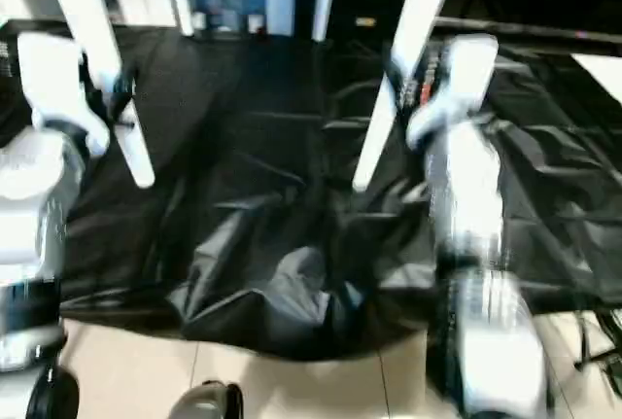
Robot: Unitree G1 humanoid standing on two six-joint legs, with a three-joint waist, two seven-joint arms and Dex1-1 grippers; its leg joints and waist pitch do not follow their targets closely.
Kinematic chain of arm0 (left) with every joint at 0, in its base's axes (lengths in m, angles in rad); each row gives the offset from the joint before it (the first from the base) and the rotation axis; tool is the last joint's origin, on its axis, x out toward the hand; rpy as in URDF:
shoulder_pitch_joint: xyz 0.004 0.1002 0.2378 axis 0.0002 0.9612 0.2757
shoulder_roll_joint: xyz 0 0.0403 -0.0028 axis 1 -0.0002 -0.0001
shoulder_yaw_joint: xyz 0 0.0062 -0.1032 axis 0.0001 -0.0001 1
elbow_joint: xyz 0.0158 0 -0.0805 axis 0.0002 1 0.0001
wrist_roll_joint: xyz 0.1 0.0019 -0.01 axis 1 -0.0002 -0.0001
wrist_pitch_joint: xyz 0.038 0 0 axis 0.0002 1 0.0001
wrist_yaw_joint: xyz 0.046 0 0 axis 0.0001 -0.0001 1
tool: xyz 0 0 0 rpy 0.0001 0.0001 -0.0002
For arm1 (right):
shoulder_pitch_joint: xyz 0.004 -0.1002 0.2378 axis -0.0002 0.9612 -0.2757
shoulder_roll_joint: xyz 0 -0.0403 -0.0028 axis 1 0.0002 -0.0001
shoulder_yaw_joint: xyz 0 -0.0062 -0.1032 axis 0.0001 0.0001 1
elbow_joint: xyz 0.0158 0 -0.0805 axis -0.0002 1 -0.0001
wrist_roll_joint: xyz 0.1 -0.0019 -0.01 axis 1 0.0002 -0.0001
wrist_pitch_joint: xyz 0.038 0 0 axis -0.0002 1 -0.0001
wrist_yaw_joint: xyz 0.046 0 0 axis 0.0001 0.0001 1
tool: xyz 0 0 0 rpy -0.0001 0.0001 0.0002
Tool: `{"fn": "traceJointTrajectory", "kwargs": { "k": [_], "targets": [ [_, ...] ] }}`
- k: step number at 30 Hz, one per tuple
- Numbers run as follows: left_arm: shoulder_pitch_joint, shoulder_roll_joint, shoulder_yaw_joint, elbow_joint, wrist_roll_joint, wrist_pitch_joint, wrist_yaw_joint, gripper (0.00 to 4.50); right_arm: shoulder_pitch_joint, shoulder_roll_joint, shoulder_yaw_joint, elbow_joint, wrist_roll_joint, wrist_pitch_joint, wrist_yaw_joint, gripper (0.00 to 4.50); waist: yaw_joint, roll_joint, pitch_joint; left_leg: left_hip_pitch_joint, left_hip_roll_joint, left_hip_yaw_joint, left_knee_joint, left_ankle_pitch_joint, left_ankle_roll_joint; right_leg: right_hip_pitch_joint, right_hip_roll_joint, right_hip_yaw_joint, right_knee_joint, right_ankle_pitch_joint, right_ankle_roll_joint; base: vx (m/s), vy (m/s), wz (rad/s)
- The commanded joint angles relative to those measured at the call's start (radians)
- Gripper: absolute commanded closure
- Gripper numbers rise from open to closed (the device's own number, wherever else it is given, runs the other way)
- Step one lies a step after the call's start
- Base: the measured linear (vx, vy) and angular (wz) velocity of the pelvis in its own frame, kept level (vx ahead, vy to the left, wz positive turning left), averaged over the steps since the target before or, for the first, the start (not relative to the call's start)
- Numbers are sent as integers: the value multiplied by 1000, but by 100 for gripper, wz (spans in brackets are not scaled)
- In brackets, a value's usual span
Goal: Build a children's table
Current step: Flip table
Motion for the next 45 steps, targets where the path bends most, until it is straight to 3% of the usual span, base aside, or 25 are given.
{"fn": "traceJointTrajectory", "kwargs": {
  "k": [1,2,3,4,5,7,10,13,15,18,19,27,32,34,35,36,37,38,39,40,41,42,43,44,45],
  "targets": [
    [-13,3,-57,-57,24,-37,-5,278,28,11,60,-109,0,33,2,286,-18,22,-91,92,69,-38,-85,-239,-52,9,-44,23,-58,84,-172,0,0,0],
    [-6,4,-57,-57,23,-38,-4,278,41,15,66,-123,-7,34,-4,286,-24,20,-84,93,67,-39,-93,-332,-90,6,-46,25,-69,-13,-164,-55,3,-1],
    [2,4,-56,-57,22,-39,-3,278,57,19,73,-139,-14,34,-11,286,-24,20,-84,93,67,-39,-93,-332,-90,6,-46,25,-69,-13,-164,-59,2,-3],
    [18,7,-56,-57,22,-42,-4,278,82,27,86,-165,-29,34,-24,286,-30,16,-75,93,66,-43,-102,-449,-139,-2,-54,31,-84,-148,-142,-59,2,-3],
    [46,13,-58,-54,23,-51,-8,278,136,39,114,-197,-74,26,-53,286,-33,15,-67,97,63,-45,-104,-524,-164,-10,-59,35,-99,-251,-122,-64,-2,-2],
    [54,14,-58,-54,22,-53,-11,278,151,41,121,-204,-90,26,-63,286,-42,14,-61,111,63,-57,-109,-636,-196,-15,-66,38,-116,-400,-99,0,0,0],
    [91,32,-62,-73,31,-48,-15,278,230,37,161,-235,-164,24,-81,286,-49,16,-61,114,63,-61,-113,-659,-205,-16,-65,38,-123,-419,-90,0,0,0],
    [109,40,-57,-97,31,-33,-15,278,246,38,162,-250,-161,43,-84,286,-58,19,-63,110,63,-64,-123,-659,-205,-11,-56,35,-118,-350,-91,0,0,0],
    [130,45,-50,-127,27,-12,-14,278,258,33,165,-270,-154,69,-86,286,-65,22,-63,115,63,-63,-126,-686,-214,-16,-50,34,-116,-330,-96,0,0,0],
    [175,44,-45,-187,20,27,-7,278,262,23,169,-270,-153,94,-94,286,-76,20,-62,112,61,-65,-127,-706,-217,-13,-51,33,-116,-319,-101,0,0,0],
    [175,44,-45,-187,20,27,-7,278,262,23,169,-270,-153,94,-94,286,-79,20,-60,109,60,-66,-131,-716,-216,-10,-51,31,-117,-331,-98,0,0,0],
    [259,14,-75,-323,32,134,34,278,241,-10,174,-207,-162,104,-81,286,-87,18,-53,131,55,-70,-129,-843,-222,-24,-42,26,-138,-435,-82,-2,5,-3],
    [294,-6,-81,-397,45,183,63,278,220,-20,168,-165,-147,107,-58,286,-98,22,-47,134,52,-63,-140,-915,-221,-26,-25,7,-141,-475,-75,0,0,0],
    [314,-15,-86,-435,50,206,78,278,183,-26,167,-95,-143,84,-38,286,-104,27,-45,124,54,-57,-164,-948,-225,-10,-13,-13,-130,-461,-80,0,0,0],
    [322,-18,-89,-447,50,212,83,278,160,-26,166,-56,-137,76,-26,286,-100,34,-41,75,63,-34,-227,-994,-230,37,16,-38,-57,-385,-93,-58,8,-13],
    [329,-20,-93,-454,50,215,87,278,134,-24,166,-15,-133,66,-17,286,-41,40,-45,-2,62,30,-295,-986,-233,97,28,-42,98,-258,-105,-102,-29,5],
    [332,-21,-97,-454,51,215,90,278,111,-22,166,18,-131,58,-13,286,-26,20,-52,4,52,61,-290,-905,-227,91,22,-20,96,-297,-96,-102,-29,5],
    [334,-22,-99,-447,53,210,93,278,79,-16,167,62,-125,52,-1,286,-71,-67,-67,155,40,19,-28,-595,-200,-67,-103,60,-116,-772,-45,-63,-105,11],
    [336,-22,-102,-446,54,212,96,278,57,-13,168,91,-120,47,8,286,-97,-40,-34,112,-16,-119,141,-182,-81,-71,-190,115,-226,-1046,-87,-4,-44,-36],
    [336,-22,-102,-446,54,212,96,278,57,-13,168,91,-120,47,8,286,-106,-37,-35,43,-30,-149,145,-139,-89,25,-185,97,-180,-972,-128,-4,-44,-36],
    [317,-24,-106,-437,60,214,106,278,-6,-1,183,175,-124,32,36,286,-84,7,-30,85,19,-152,37,-316,-153,27,-128,22,-134,-714,-176,25,90,-30],
    [311,-24,-108,-438,61,218,110,278,-25,1,190,202,-128,26,47,286,-109,30,-32,148,43,-159,-43,-708,-204,-25,-13,-23,-92,-458,-162,-83,27,15],
    [302,-17,-110,-430,60,213,105,278,-47,3,198,228,-139,18,47,286,-127,37,-42,140,62,-177,-83,-828,-213,-2,3,-23,-68,-302,-152,-83,27,15],
    [299,-13,-110,-424,59,209,101,278,-53,5,199,234,-140,18,47,286,-129,63,-41,121,64,-180,-121,-903,-207,32,-3,-28,-42,-92,-164,-158,-13,6],
    [292,-3,-109,-403,48,191,83,278,-64,8,198,240,-140,17,43,286,-131,54,-43,120,59,-168,-128,-883,-181,44,-13,-27,-56,-41,-158,0,0,0]
  ]
}}
